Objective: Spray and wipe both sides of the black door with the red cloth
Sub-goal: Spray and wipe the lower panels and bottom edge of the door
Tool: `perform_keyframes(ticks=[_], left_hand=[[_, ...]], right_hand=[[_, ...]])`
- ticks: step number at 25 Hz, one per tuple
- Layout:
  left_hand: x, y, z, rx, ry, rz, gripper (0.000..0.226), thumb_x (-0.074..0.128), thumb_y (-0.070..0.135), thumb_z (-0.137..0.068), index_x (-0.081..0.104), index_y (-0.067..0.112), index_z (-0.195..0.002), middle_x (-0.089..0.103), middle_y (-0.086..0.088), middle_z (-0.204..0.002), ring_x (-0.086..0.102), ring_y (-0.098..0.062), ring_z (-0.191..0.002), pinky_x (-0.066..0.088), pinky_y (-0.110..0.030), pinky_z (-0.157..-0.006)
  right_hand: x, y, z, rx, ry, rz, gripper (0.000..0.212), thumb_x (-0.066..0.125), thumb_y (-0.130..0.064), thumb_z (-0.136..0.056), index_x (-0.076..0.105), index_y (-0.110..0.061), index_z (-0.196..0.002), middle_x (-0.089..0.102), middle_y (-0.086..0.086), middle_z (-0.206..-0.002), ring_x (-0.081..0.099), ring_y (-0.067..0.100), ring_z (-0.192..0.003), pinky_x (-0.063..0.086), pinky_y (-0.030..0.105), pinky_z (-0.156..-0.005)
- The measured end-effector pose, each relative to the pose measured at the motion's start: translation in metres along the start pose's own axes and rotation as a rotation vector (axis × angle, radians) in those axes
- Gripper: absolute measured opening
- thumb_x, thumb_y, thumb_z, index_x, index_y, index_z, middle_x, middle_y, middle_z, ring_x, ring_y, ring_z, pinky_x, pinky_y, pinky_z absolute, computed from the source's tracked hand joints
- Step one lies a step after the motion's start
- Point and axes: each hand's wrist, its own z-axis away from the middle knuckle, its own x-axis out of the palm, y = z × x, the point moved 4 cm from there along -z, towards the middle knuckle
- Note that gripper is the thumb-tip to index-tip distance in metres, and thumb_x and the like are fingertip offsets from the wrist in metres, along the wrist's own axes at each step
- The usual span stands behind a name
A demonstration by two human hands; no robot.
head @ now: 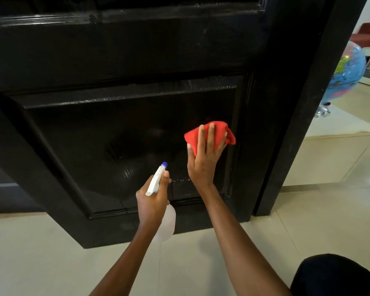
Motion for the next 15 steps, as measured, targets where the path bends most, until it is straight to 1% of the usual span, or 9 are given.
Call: perform_keyframes(ticks=[2, 4, 7, 8, 10, 12, 13, 15], left_hand=[[-0.002, -0.001, -0.001, -0.001, 0.011, 0.003, 0.037, 0.057, 0.051, -0.088, 0.070, 0.019, -0.101, 0.071, -0.006, -0.080, 0.064, -0.020, -0.059, 0.050, -0.013, -0.052], [-0.004, -0.004, -0.002, 0.001, 0.010, -0.002, 0.032, 0.058, 0.050, -0.089, 0.070, 0.022, -0.099, 0.071, -0.006, -0.079, 0.064, -0.020, -0.058, 0.050, -0.014, -0.051], [-0.003, -0.007, -0.002, -0.005, -0.008, -0.012, 0.024, 0.058, 0.050, -0.089, 0.068, 0.029, -0.092, 0.070, -0.006, -0.076, 0.062, -0.017, -0.054, 0.050, -0.015, -0.051], [-0.002, -0.010, -0.001, -0.009, -0.013, -0.020, 0.025, 0.058, 0.050, -0.089, 0.069, 0.028, -0.092, 0.069, -0.006, -0.073, 0.061, -0.016, -0.053, 0.049, -0.014, -0.051], [-0.002, -0.017, 0.004, -0.017, -0.011, -0.036, 0.034, 0.057, 0.051, -0.088, 0.071, 0.021, -0.094, 0.066, -0.008, -0.067, 0.060, -0.014, -0.052, 0.048, -0.013, -0.050], [-0.004, -0.015, 0.001, -0.011, -0.017, -0.023, 0.040, 0.057, 0.052, -0.088, 0.073, 0.016, -0.095, 0.063, -0.009, -0.062, 0.059, -0.013, -0.049, 0.047, -0.014, -0.049], [-0.005, -0.015, 0.001, -0.013, -0.019, -0.018, 0.040, 0.056, 0.053, -0.088, 0.073, 0.016, -0.093, 0.063, -0.010, -0.061, 0.059, -0.013, -0.049, 0.047, -0.014, -0.048], [-0.003, -0.013, 0.000, -0.004, -0.037, -0.028, 0.040, 0.056, 0.052, -0.089, 0.072, 0.016, -0.093, 0.065, -0.009, -0.064, 0.061, -0.015, -0.051, 0.047, -0.014, -0.049]], right_hand=[[0.003, -0.004, -0.004, -0.093, 0.020, 0.096, 0.062, 0.049, -0.044, -0.107, 0.028, -0.018, -0.159, 0.021, 0.015, -0.166, 0.012, 0.053, -0.152, 0.011, 0.066, -0.123], [0.013, 0.008, 0.018, -0.180, -0.021, 0.185, 0.065, 0.051, -0.048, -0.105, 0.025, -0.023, -0.160, 0.021, 0.013, -0.166, 0.017, 0.052, -0.152, 0.016, 0.066, -0.122], [0.030, 0.046, 0.099, -0.243, -0.247, 0.271, 0.070, 0.051, -0.051, -0.104, 0.020, -0.029, -0.163, 0.014, 0.009, -0.171, 0.013, 0.046, -0.154, 0.023, 0.068, -0.118], [0.032, 0.059, 0.125, -0.244, -0.318, 0.300, 0.071, 0.052, -0.050, -0.104, 0.020, -0.029, -0.163, 0.011, 0.008, -0.172, 0.012, 0.045, -0.155, 0.026, 0.068, -0.117], [0.029, 0.082, 0.163, -0.255, -0.391, 0.358, 0.076, 0.061, -0.046, -0.100, 0.022, -0.027, -0.163, 0.007, 0.007, -0.172, 0.014, 0.044, -0.155, 0.029, 0.069, -0.115], [0.022, 0.091, 0.159, -0.310, -0.406, 0.433, 0.082, 0.067, -0.043, -0.097, 0.024, -0.025, -0.163, 0.007, 0.008, -0.172, 0.015, 0.044, -0.155, 0.026, 0.069, -0.117], [0.019, 0.092, 0.149, -0.293, -0.409, 0.444, 0.082, 0.066, -0.044, -0.097, 0.022, -0.024, -0.163, 0.008, 0.008, -0.172, 0.013, 0.044, -0.155, 0.022, 0.069, -0.119], [0.011, 0.085, 0.120, -0.211, -0.357, 0.420, 0.080, 0.059, -0.047, -0.101, 0.018, -0.021, -0.164, 0.009, 0.011, -0.172, 0.009, 0.045, -0.155, 0.014, 0.066, -0.122]])
